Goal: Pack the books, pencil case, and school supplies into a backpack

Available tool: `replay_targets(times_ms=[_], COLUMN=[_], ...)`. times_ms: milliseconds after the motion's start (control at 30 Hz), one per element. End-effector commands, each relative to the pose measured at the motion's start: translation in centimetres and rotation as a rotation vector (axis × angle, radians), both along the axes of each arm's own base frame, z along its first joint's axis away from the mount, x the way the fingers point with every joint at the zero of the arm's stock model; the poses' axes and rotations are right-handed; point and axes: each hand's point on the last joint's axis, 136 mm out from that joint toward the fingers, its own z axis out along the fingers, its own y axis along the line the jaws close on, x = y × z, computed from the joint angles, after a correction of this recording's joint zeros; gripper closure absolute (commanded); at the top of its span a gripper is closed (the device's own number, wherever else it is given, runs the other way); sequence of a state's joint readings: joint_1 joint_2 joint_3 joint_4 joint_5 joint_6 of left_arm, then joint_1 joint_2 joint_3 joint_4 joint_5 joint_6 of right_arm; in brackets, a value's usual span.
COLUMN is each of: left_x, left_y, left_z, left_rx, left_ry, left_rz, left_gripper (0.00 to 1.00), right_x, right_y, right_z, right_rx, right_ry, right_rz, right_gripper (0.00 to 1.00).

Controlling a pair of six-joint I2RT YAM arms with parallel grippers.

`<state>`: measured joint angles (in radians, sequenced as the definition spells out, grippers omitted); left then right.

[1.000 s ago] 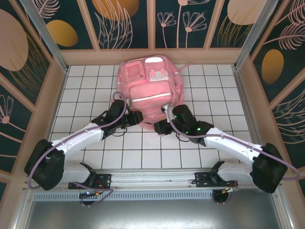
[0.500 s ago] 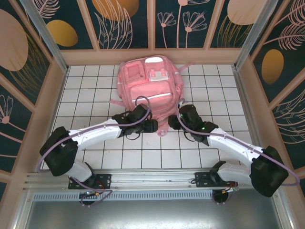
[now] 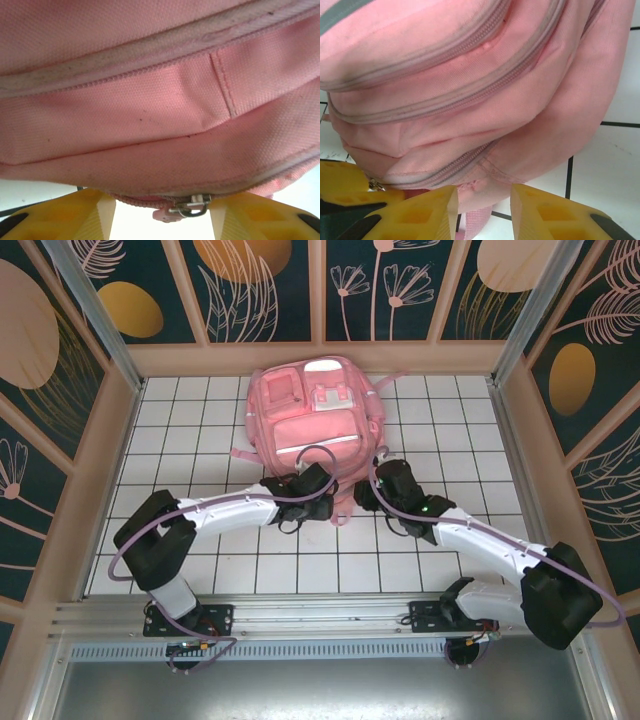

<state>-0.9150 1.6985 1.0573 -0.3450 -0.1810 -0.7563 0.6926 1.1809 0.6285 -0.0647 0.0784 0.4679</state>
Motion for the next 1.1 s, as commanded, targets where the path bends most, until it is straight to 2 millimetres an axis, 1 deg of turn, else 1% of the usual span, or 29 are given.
replay_targets(times_ms=[0, 100, 200, 300, 367, 400, 467, 533, 633, 667, 833, 933, 1067], left_x=[1.3, 2.1, 2.4, 2.6, 2.6, 2.5, 2.5, 2.4, 2.0, 1.8, 1.5, 1.3, 1.3], left_y=[0.2, 0.2, 0.3, 0.6, 0.7, 0.7, 0.5, 0.3, -0.1, -0.3, -0.7, -0.9, -1.0], left_z=[-1.1, -0.9, -1.2, -1.8, -1.9, -1.8, -1.2, -0.3, 0.6, 1.3, 3.5, 4.6, 5.7], left_rx=[0.056, 0.079, 0.102, 0.127, 0.135, 0.130, 0.112, 0.086, 0.038, 0.013, -0.057, -0.085, -0.100], left_ry=[-0.030, -0.068, -0.081, -0.089, -0.092, -0.092, -0.097, -0.105, -0.102, -0.107, -0.126, -0.142, -0.169], left_rz=[0.026, 0.029, 0.023, 0.016, 0.014, 0.011, 0.005, 0.001, -0.013, -0.017, -0.031, -0.047, -0.071], left_gripper=[0.52, 0.65, 0.78, 0.87, 0.89, 0.90, 0.94, 0.99, 1.00, 1.00, 1.00, 1.00, 1.00], right_x=[0.0, -0.2, -0.2, -0.3, -0.3, -0.2, -0.5, -0.6, -0.5, -0.3, -0.4, -0.5, -0.2], right_y=[-0.1, 0.3, 0.5, 0.6, 0.8, 0.8, 1.4, 1.9, 2.5, 2.5, 3.5, 3.7, 3.9], right_z=[0.1, -0.1, -0.1, -0.4, -0.5, -0.6, -0.8, -0.8, -0.2, -0.1, 0.2, 0.4, 2.1], right_rx=[0.040, 0.054, 0.062, 0.072, 0.077, 0.080, 0.107, 0.143, 0.245, 0.278, 0.482, 0.573, 0.619], right_ry=[-0.006, 0.010, 0.016, 0.024, 0.033, 0.040, 0.076, 0.116, 0.198, 0.231, 0.446, 0.555, 0.610], right_rz=[-0.015, -0.001, 0.001, 0.005, 0.002, -0.004, 0.012, 0.002, -0.065, -0.095, -0.251, -0.367, -0.465], right_gripper=[0.67, 0.68, 0.70, 0.71, 0.71, 0.72, 0.72, 0.70, 0.63, 0.62, 0.59, 0.59, 0.63])
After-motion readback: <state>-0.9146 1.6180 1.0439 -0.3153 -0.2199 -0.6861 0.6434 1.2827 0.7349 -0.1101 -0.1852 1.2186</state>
